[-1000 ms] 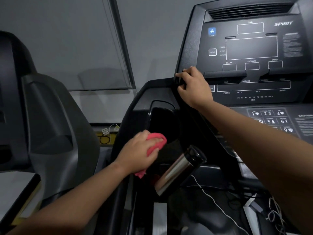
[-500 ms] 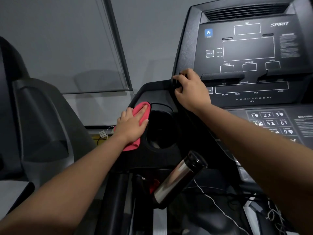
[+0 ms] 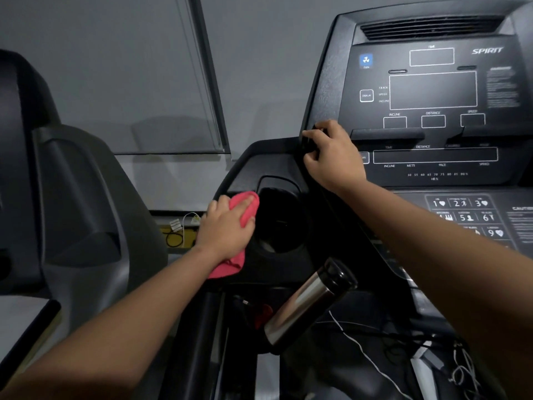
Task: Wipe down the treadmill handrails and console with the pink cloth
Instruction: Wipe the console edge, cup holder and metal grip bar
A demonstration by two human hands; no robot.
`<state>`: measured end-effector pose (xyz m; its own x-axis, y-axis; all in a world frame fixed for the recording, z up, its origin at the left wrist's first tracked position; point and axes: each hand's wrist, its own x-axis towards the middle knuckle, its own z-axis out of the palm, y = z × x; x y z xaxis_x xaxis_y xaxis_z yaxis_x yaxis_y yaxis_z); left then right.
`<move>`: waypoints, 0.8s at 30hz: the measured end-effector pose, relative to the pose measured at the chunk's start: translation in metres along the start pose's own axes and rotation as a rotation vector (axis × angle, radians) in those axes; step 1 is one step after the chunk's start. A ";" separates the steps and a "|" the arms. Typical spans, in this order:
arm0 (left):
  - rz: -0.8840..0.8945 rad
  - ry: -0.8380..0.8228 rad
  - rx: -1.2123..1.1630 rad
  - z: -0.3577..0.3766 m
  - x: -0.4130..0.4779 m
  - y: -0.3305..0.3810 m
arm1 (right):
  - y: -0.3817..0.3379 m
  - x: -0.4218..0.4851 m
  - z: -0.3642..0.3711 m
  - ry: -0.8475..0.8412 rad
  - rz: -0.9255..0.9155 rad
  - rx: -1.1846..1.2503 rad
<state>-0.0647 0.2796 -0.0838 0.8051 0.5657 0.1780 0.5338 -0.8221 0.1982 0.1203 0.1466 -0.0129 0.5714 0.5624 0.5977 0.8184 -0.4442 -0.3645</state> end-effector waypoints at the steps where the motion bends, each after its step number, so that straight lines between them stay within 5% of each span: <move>1: -0.029 -0.009 0.006 -0.001 0.009 -0.001 | 0.000 0.000 0.000 0.002 0.000 -0.002; 4: -0.033 -0.049 0.062 -0.004 0.024 0.000 | 0.001 0.000 0.001 -0.012 0.003 0.005; 10: 0.342 -0.168 0.324 -0.019 0.002 0.006 | 0.002 -0.002 0.000 -0.060 0.018 0.037; 18: 0.426 -0.255 -0.095 -0.007 -0.047 0.039 | 0.002 -0.001 0.002 -0.051 0.019 -0.016; 24: 0.584 -0.291 -0.120 0.001 -0.037 0.091 | 0.002 -0.002 0.002 -0.048 0.014 -0.017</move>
<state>-0.0453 0.1839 -0.0733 0.9994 -0.0246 0.0243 -0.0300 -0.9659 0.2570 0.1209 0.1459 -0.0167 0.5857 0.5884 0.5575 0.8092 -0.4640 -0.3604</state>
